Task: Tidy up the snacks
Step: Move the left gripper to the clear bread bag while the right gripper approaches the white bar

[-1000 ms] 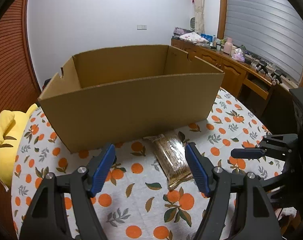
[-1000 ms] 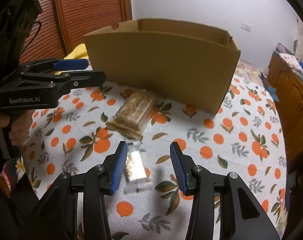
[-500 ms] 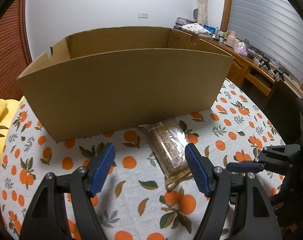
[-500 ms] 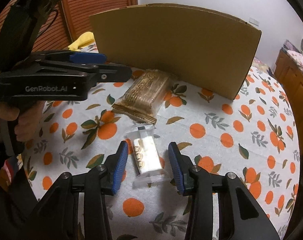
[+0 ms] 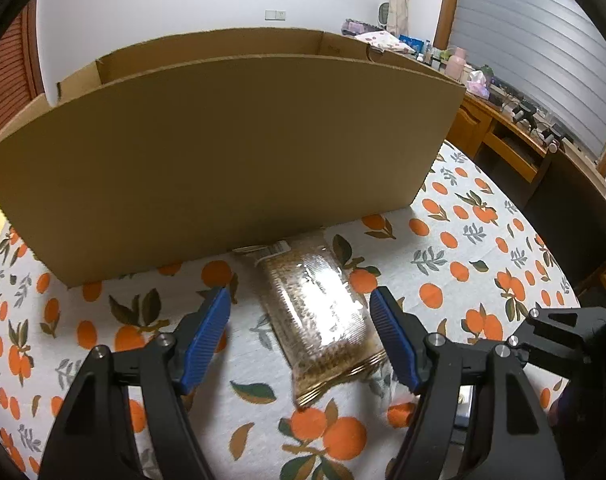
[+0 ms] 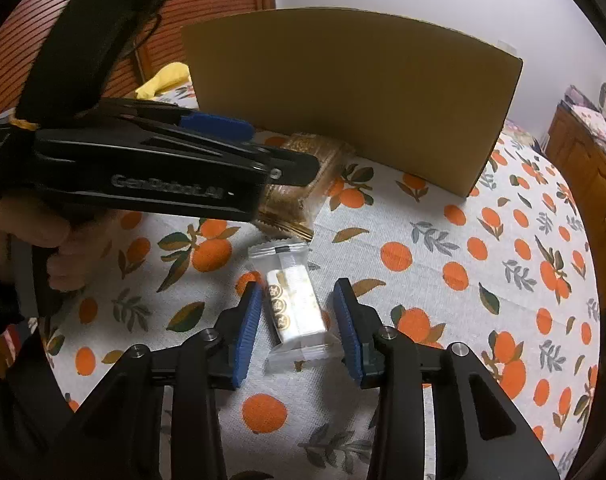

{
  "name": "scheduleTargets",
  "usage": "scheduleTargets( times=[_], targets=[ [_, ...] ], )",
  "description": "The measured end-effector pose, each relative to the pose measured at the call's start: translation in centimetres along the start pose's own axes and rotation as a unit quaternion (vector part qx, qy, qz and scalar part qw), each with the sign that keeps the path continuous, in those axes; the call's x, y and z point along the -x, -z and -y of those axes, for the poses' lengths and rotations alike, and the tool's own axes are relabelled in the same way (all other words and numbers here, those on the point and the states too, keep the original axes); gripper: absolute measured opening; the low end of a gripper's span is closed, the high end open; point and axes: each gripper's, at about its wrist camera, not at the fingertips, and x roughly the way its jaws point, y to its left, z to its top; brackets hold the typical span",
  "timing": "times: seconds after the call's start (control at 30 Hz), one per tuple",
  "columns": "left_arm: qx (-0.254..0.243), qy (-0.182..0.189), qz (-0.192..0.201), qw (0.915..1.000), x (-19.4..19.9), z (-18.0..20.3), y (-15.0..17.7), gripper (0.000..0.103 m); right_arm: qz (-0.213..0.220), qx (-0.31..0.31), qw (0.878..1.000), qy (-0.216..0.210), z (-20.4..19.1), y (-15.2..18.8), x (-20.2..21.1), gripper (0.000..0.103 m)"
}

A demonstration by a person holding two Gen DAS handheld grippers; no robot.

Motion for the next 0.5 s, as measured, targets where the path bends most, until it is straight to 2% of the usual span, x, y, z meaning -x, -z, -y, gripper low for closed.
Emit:
scheduleTargets(
  times=[0.27,0.4,0.5],
  targets=[
    [-0.006,-0.005,-0.014,0.9999,-1.3,0.3,-0.3,0.072,0.003,-0.004,1.000,-0.003,0.0,0.2,-0.1,0.038],
    [-0.007,0.002,-0.021,0.9998,-1.8,0.2,-0.4,0.063,0.004,0.001,1.000,0.004,-0.3,0.5,0.1,0.038],
    [-0.011,-0.014,-0.021,0.9996,-1.9,0.2,-0.3,0.054,0.004,0.004,1.000,0.008,-0.6,0.5,0.2,0.038]
  ],
)
